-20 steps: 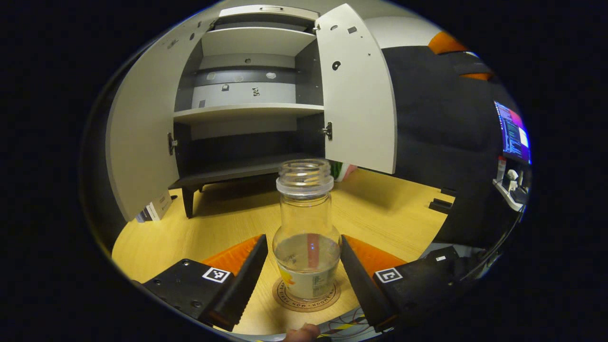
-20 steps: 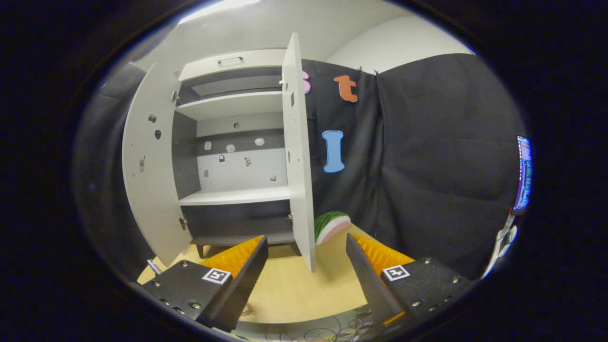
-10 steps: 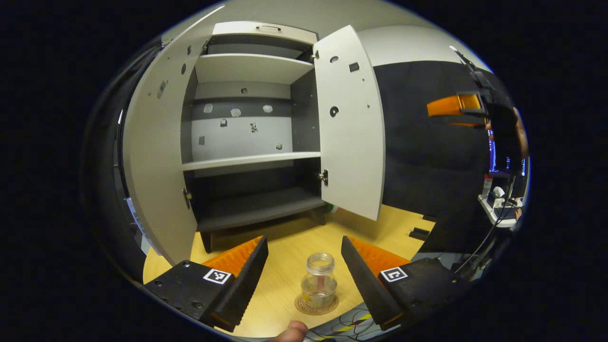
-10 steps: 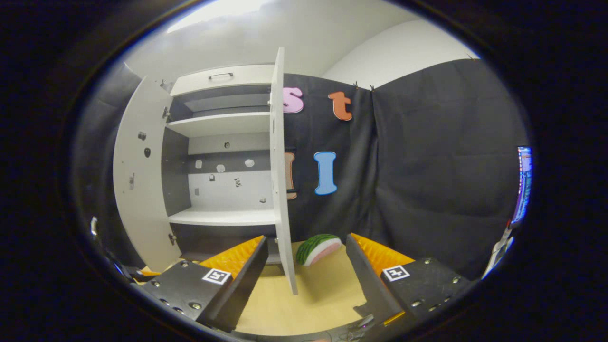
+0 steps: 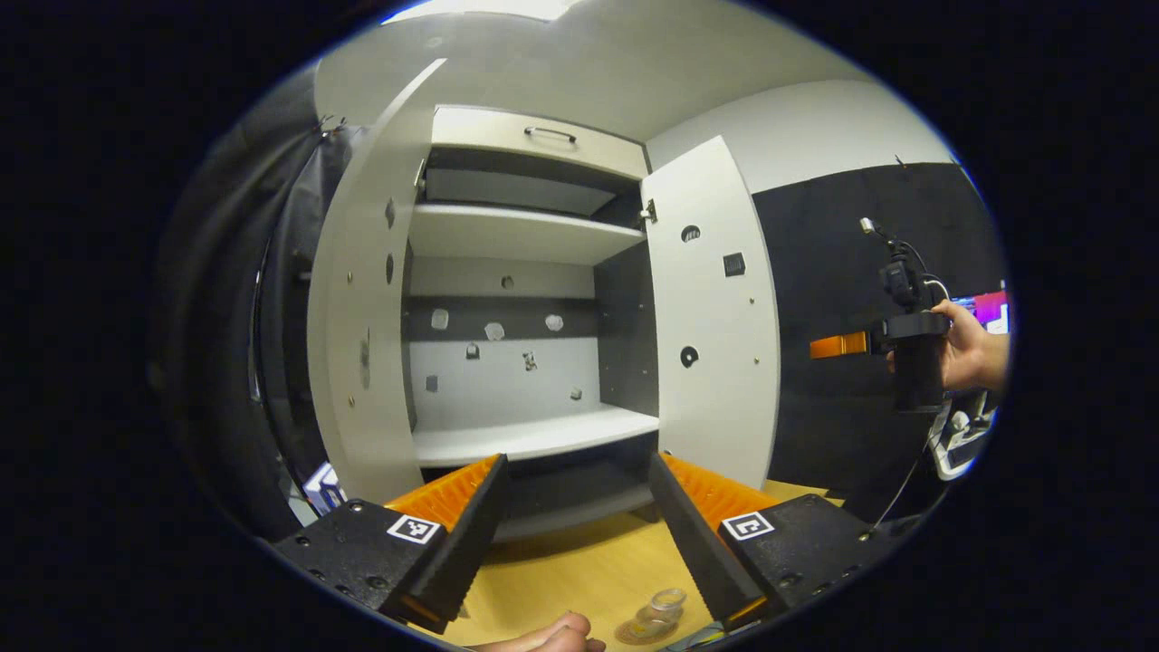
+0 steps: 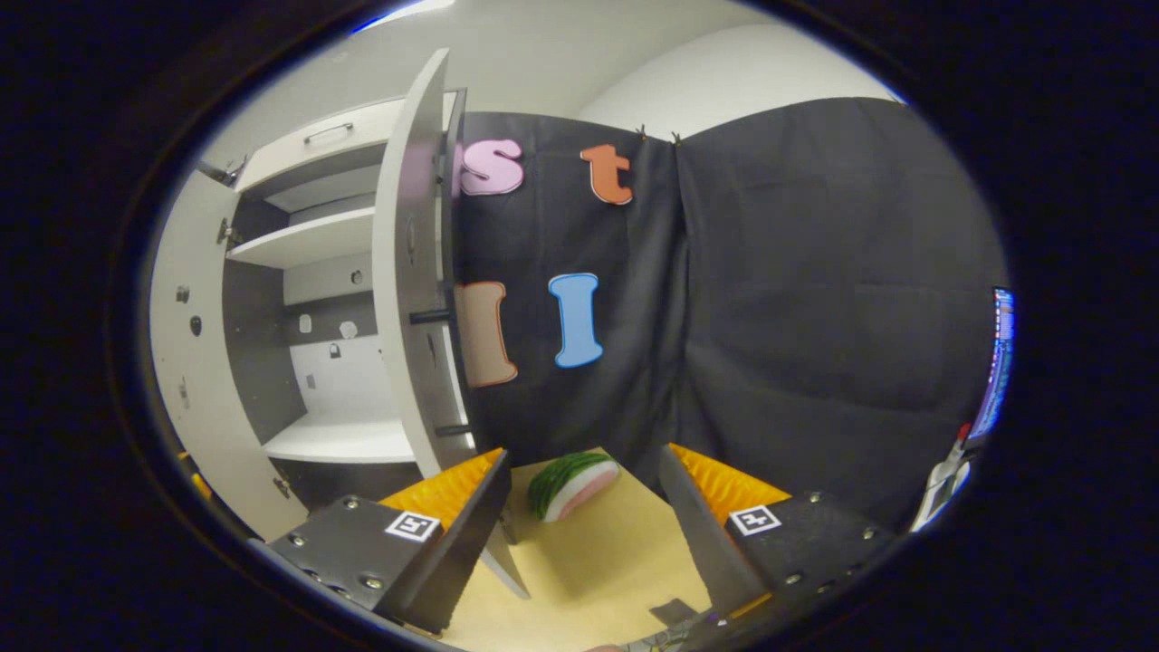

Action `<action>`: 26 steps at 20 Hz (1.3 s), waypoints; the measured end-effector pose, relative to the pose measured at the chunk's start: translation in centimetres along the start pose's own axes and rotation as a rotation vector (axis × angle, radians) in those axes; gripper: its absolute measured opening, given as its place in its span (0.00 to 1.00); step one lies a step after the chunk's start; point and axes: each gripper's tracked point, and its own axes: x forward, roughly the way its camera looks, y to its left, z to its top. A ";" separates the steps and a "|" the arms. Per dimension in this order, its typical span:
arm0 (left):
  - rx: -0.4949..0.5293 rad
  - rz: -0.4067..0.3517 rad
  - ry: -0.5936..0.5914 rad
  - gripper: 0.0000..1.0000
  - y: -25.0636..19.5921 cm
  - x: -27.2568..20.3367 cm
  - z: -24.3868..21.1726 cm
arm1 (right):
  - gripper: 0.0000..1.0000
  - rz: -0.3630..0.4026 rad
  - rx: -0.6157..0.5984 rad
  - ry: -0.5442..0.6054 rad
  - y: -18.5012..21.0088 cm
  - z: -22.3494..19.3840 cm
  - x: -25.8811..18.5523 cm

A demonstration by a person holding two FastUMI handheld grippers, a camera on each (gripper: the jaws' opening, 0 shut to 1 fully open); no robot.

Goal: Grasp the bottle in the cabinet with the left hand and place it on the coaster, then close the right door with the right hand and the left door with the left hand.

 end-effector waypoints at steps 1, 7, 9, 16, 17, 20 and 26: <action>0.035 0.020 -0.039 0.97 1.0 0.2 1.4 | 1.00 -0.007 -0.016 -0.022 0.0 0.9 1.3; 0.078 0.076 0.016 0.97 2.9 -1.1 -0.6 | 0.97 0.001 0.027 -0.067 0.7 5.1 5.3; 0.044 0.086 0.061 0.97 3.4 -1.4 -2.0 | 1.00 0.071 0.041 -0.076 2.6 5.7 6.2; 0.071 0.192 0.070 0.97 7.2 -2.5 -0.9 | 0.95 0.177 -0.067 -0.064 4.1 6.6 6.8; 0.050 0.222 0.071 0.98 7.8 -2.5 -0.5 | 0.87 0.159 -0.080 -0.064 4.0 6.5 6.6; -0.005 0.253 0.081 0.98 8.4 -2.4 0.4 | 0.91 0.140 -0.092 -0.104 4.1 7.0 6.6; -0.030 0.295 0.046 0.97 9.3 -2.7 4.6 | 0.91 0.147 -0.103 -0.098 4.0 6.7 6.1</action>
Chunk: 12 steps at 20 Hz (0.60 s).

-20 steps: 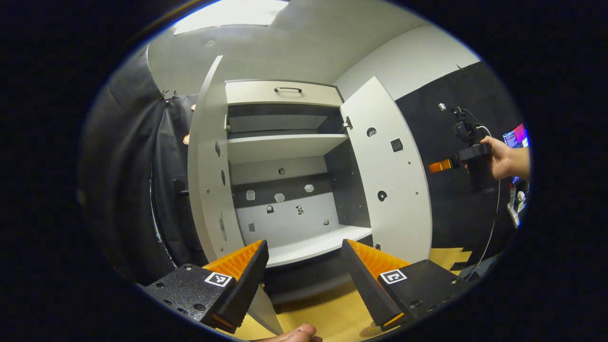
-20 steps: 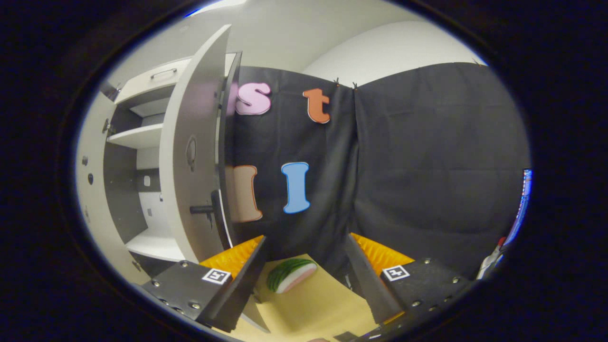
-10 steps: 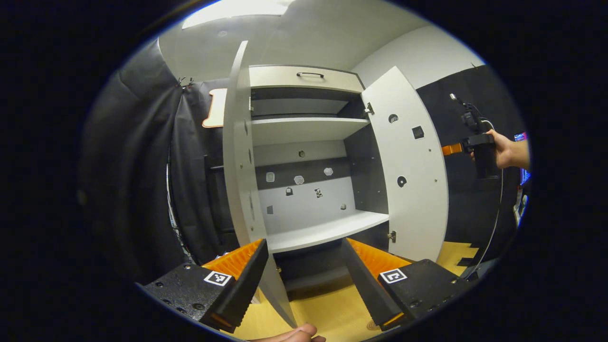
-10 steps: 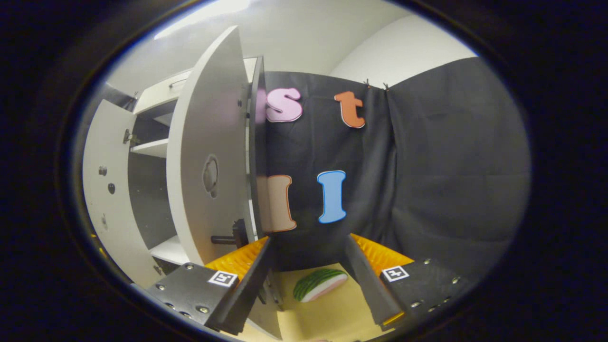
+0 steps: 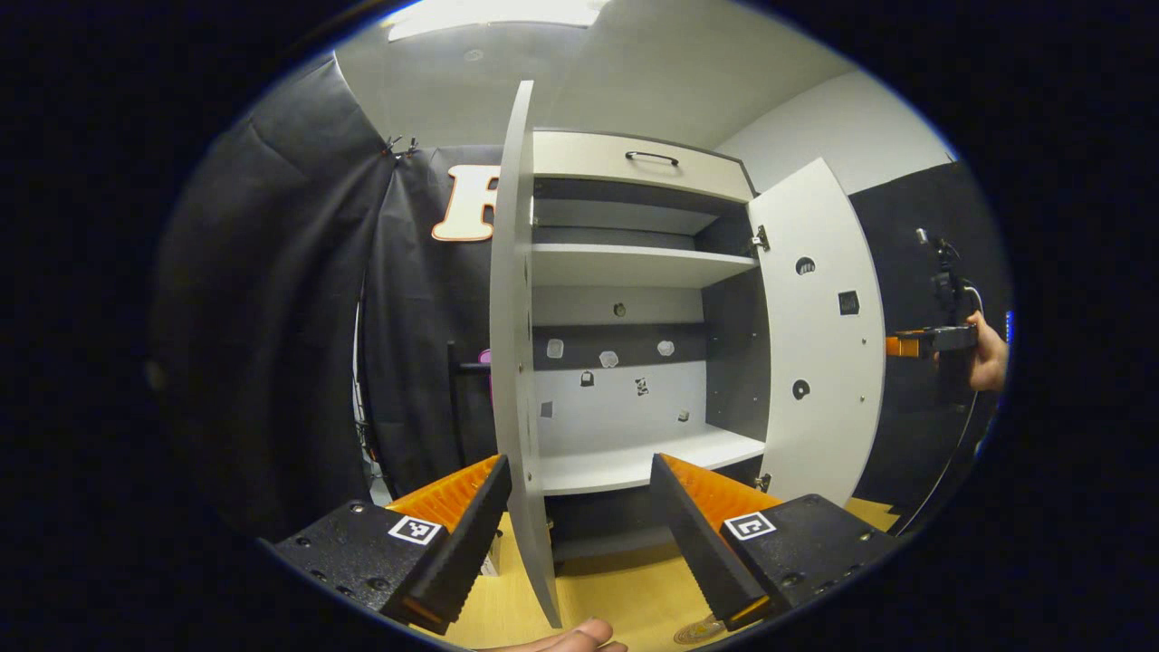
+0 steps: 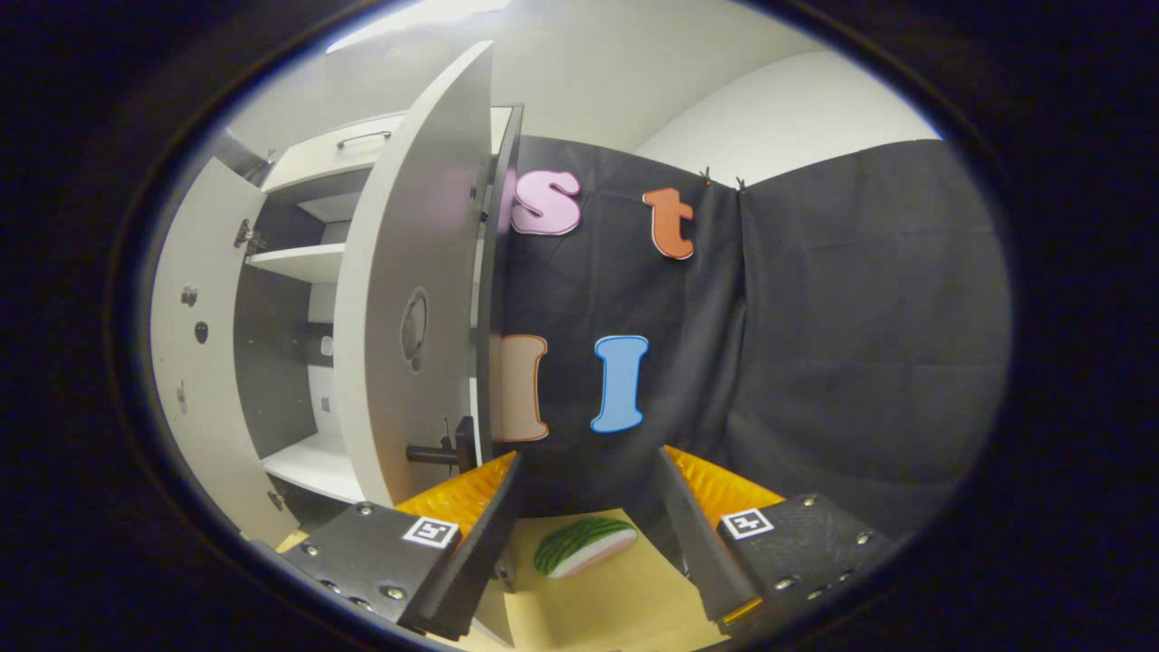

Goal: Grasp the bottle in the cabinet with the left hand and place it on the coaster, then close the right door with the right hand and the left door with the left hand.

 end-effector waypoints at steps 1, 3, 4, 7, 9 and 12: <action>-0.015 0.002 -0.005 0.98 0.0 0.0 1.0 | 0.91 0.007 -0.005 0.000 0.0 0.1 0.0; -0.062 0.000 0.003 0.97 -0.3 0.0 2.3 | 0.90 0.028 -0.003 0.005 -0.1 0.0 -0.1; -0.092 -0.012 0.002 0.98 -0.7 -0.1 3.0 | 0.90 0.040 -0.005 0.003 0.0 0.0 -0.1; -0.134 -0.019 0.036 0.98 -0.7 -0.2 3.5 | 0.90 0.078 -0.002 0.030 0.1 -0.2 0.2; -0.142 -0.014 0.040 0.98 -0.5 -0.1 3.8 | 0.90 0.085 -0.004 0.039 0.3 -0.1 0.2; -0.132 -0.016 0.047 0.96 -0.4 -0.1 3.4 | 0.91 0.103 0.002 0.030 1.0 0.1 0.1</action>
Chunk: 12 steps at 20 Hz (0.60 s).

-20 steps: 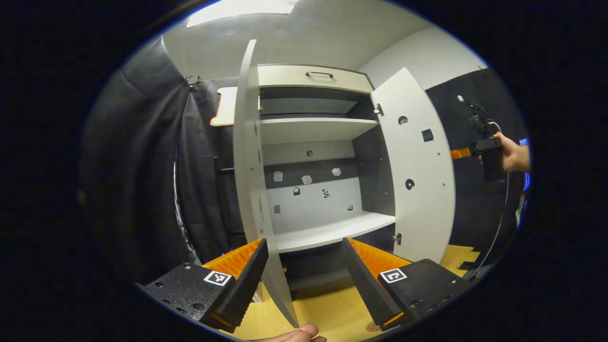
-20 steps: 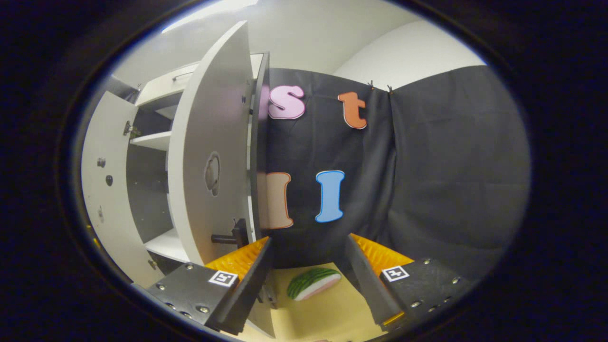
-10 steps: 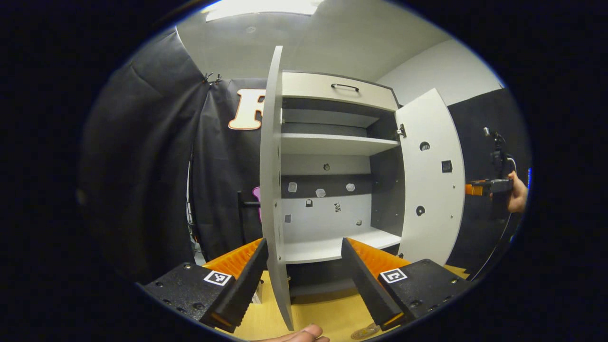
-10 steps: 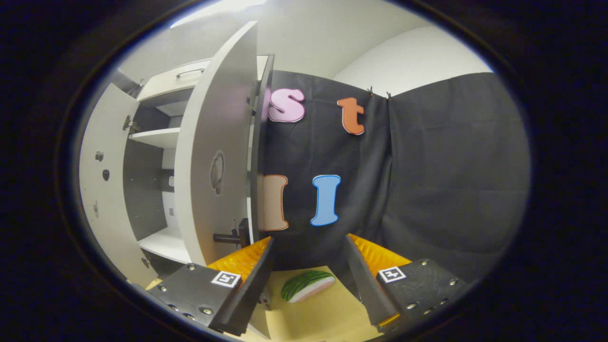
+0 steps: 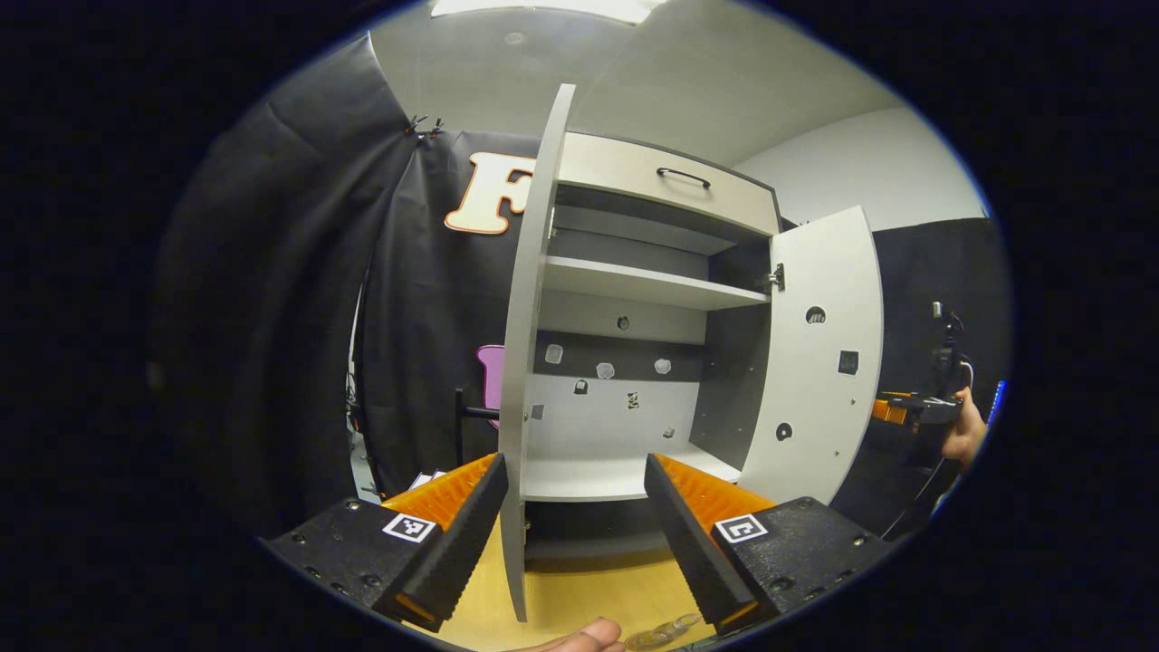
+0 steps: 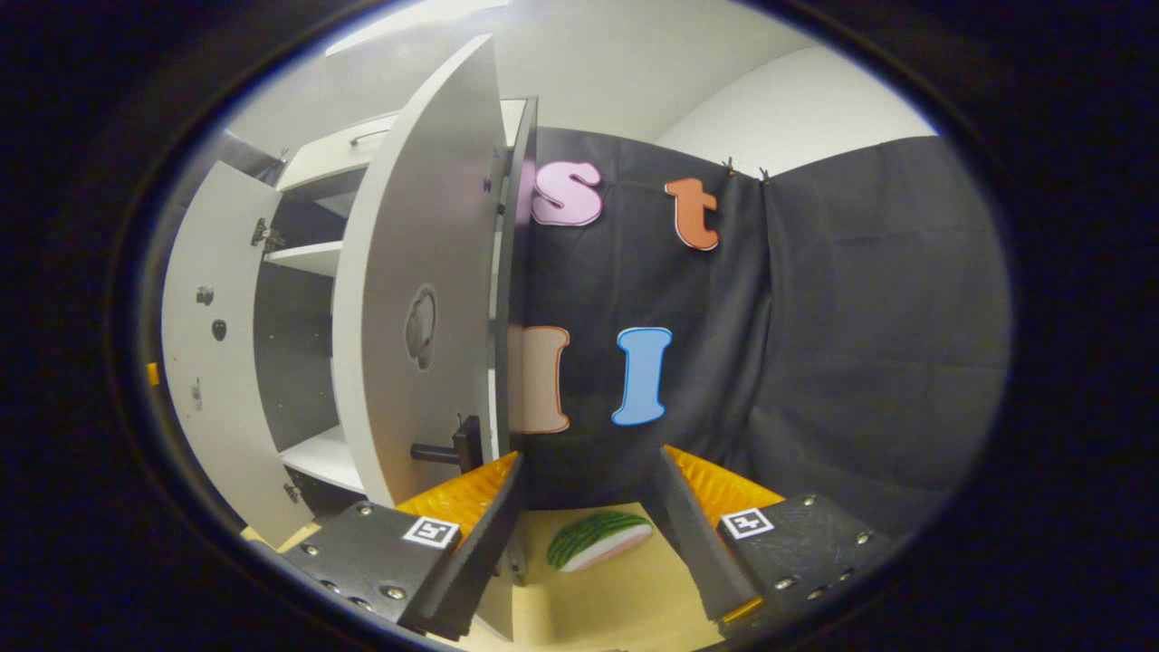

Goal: Grasp the bottle in the cabinet with the left hand and place it on the coaster, then close the right door with the right hand and the left door with the left hand.

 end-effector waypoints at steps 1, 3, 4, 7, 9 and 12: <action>-0.001 -0.007 0.005 0.96 -0.2 0.0 -0.2 | 0.90 0.018 0.003 -0.001 0.6 -0.1 -0.1; -0.005 -0.011 0.036 0.96 -0.3 0.1 -1.2 | 0.90 0.069 -0.001 0.002 2.4 -0.2 -0.3; -0.013 -0.006 0.047 0.96 -0.2 0.4 -1.4 | 0.90 0.096 -0.007 0.003 3.3 0.0 -0.3; -0.037 0.007 0.068 0.96 0.0 1.3 -2.1 | 0.90 0.144 -0.004 -0.003 5.3 -0.1 -0.4; -0.034 0.021 0.062 0.96 0.7 1.3 -1.8 | 0.91 0.161 0.011 -0.004 6.3 -0.2 -0.6; -0.024 0.052 0.047 0.96 1.7 1.2 -1.6 | 0.90 0.184 0.021 -0.005 8.4 -0.2 -0.5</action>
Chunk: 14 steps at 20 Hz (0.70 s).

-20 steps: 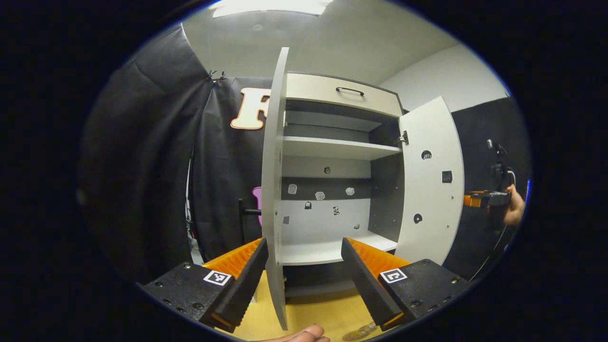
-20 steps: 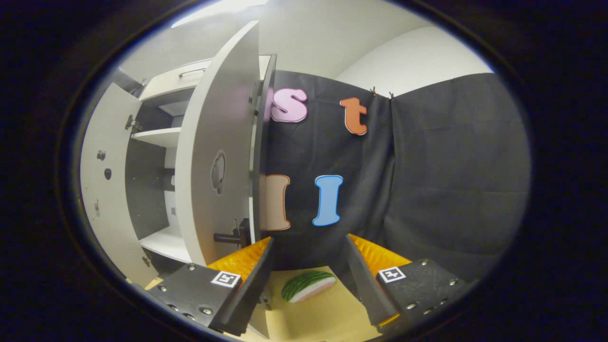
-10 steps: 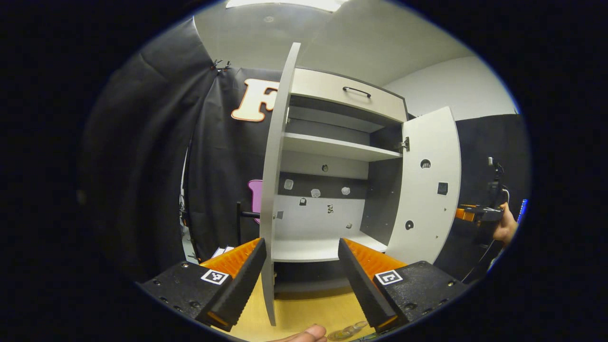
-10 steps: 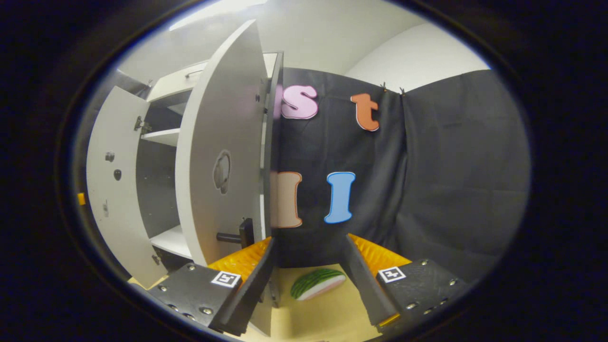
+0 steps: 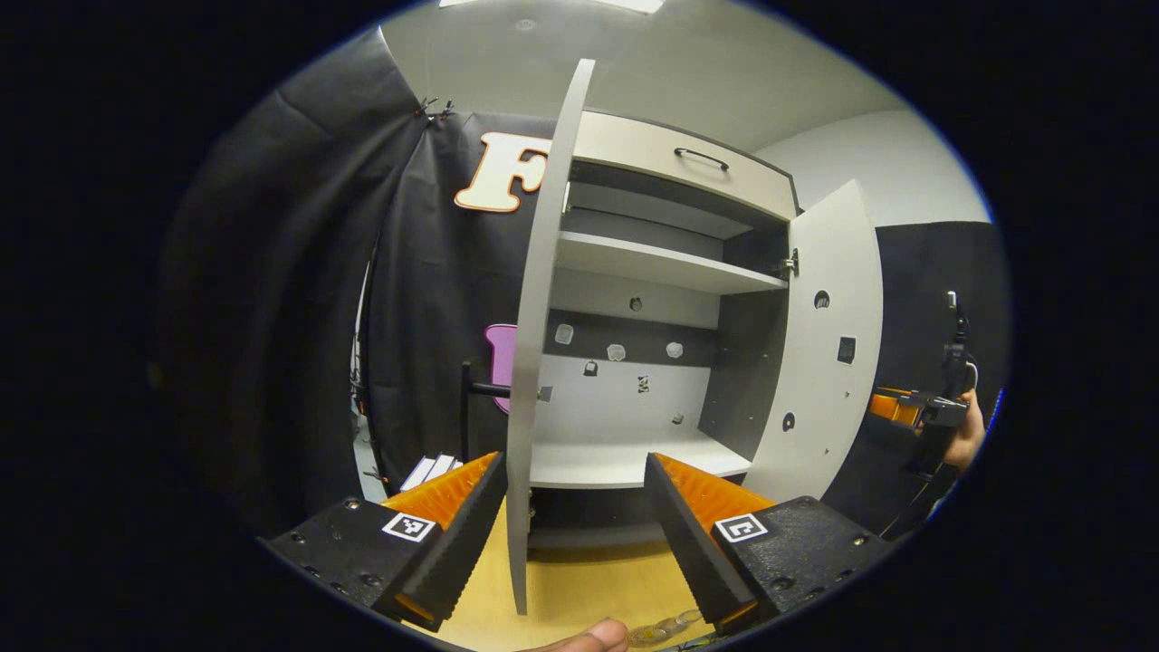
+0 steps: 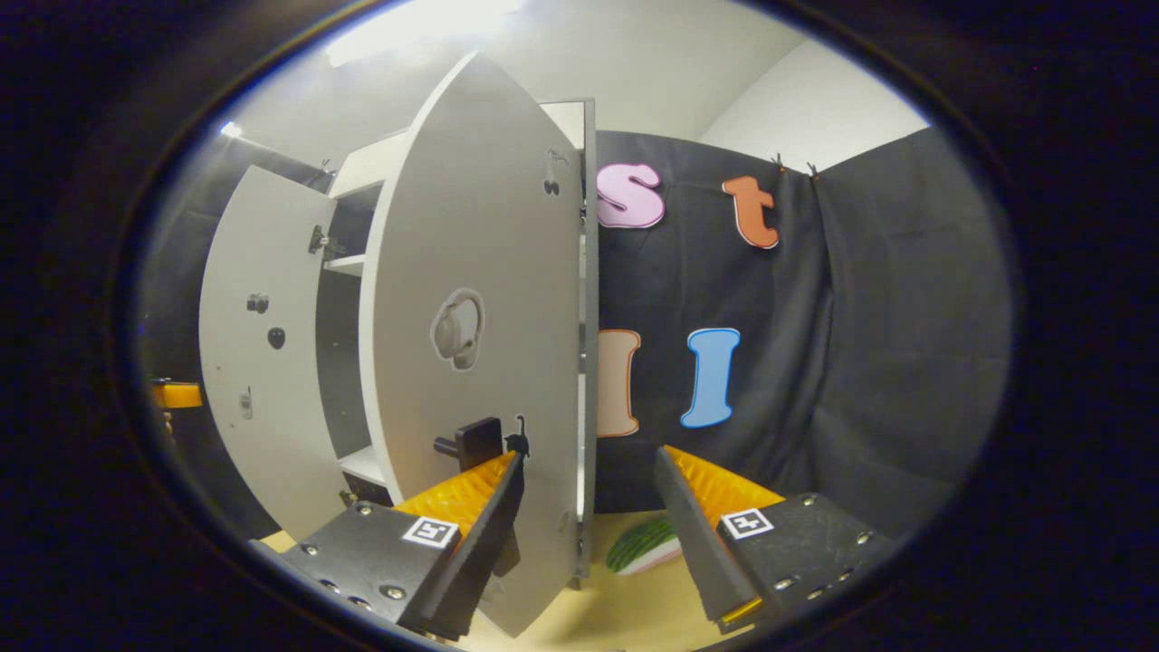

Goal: Grasp the bottle in the cabinet with the left hand and place it on the coaster, then close the right door with the right hand and the left door with the left hand.

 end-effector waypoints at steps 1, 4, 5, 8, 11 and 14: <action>-0.003 0.003 0.001 0.96 0.2 -0.1 0.0 | 0.90 0.008 0.000 -0.002 0.7 0.1 0.4; -0.010 0.013 -0.001 0.96 1.1 -0.6 -0.1 | 0.90 -0.001 0.003 -0.019 2.0 0.1 1.3; -0.007 0.015 -0.001 0.96 1.5 -0.9 -0.1 | 0.91 -0.014 0.013 -0.035 2.5 0.4 1.4; 0.011 0.045 -0.002 0.96 3.7 -1.8 -0.3 | 0.83 0.016 0.048 -0.085 4.9 1.8 1.7; 0.013 0.067 -0.005 0.96 5.9 -2.1 -0.5 | 0.93 0.098 0.085 -0.031 7.9 0.2 1.9; 0.005 0.088 0.012 0.96 9.2 -2.4 -0.6 | 0.94 0.048 0.025 -0.030 8.5 0.1 0.9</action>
